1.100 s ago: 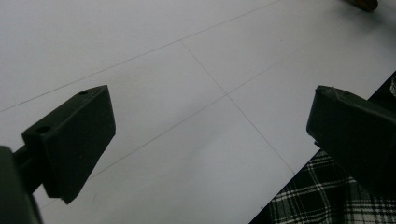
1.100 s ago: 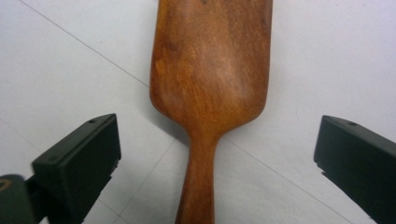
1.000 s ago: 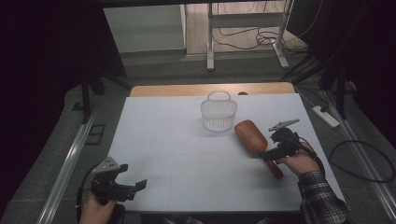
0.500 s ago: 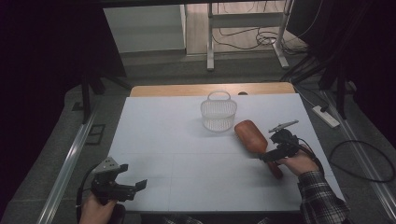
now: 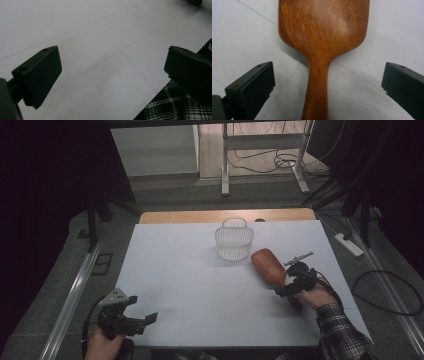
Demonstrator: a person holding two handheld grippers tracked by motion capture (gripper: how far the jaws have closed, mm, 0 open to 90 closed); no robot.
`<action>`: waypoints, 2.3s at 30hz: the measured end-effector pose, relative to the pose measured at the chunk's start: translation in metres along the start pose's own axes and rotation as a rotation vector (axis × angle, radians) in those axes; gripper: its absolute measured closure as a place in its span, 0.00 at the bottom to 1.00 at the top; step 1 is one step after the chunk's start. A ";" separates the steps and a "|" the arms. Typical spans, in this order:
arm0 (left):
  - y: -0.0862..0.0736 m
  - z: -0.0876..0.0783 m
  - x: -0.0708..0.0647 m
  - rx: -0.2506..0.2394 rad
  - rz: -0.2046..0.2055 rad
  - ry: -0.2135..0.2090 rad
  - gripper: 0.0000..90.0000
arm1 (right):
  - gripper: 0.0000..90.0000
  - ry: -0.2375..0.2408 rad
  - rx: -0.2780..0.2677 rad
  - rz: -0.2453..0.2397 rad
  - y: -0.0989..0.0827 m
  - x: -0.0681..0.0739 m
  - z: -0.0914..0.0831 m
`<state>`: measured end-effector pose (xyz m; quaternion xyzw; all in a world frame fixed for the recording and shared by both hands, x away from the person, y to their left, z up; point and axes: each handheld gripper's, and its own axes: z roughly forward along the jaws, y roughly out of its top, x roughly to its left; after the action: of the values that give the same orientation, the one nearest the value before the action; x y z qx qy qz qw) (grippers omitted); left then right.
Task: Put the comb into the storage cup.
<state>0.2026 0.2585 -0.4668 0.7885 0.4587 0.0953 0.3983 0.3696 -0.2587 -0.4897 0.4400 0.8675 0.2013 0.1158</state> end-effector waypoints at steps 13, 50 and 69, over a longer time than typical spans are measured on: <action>0.000 0.000 0.000 0.001 0.001 -0.002 0.02 | 0.00 -0.008 0.057 0.013 0.000 0.000 0.008; 0.001 0.001 0.000 0.008 0.008 0.001 0.03 | 0.80 0.027 0.081 0.069 0.005 0.004 0.003; 0.002 0.002 -0.003 0.009 0.027 0.023 0.02 | 0.80 0.056 -0.024 0.123 -0.003 -0.001 -0.011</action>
<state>0.2025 0.2545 -0.4659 0.7952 0.4532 0.1076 0.3881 0.3639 -0.2644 -0.4810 0.4853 0.8392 0.2305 0.0843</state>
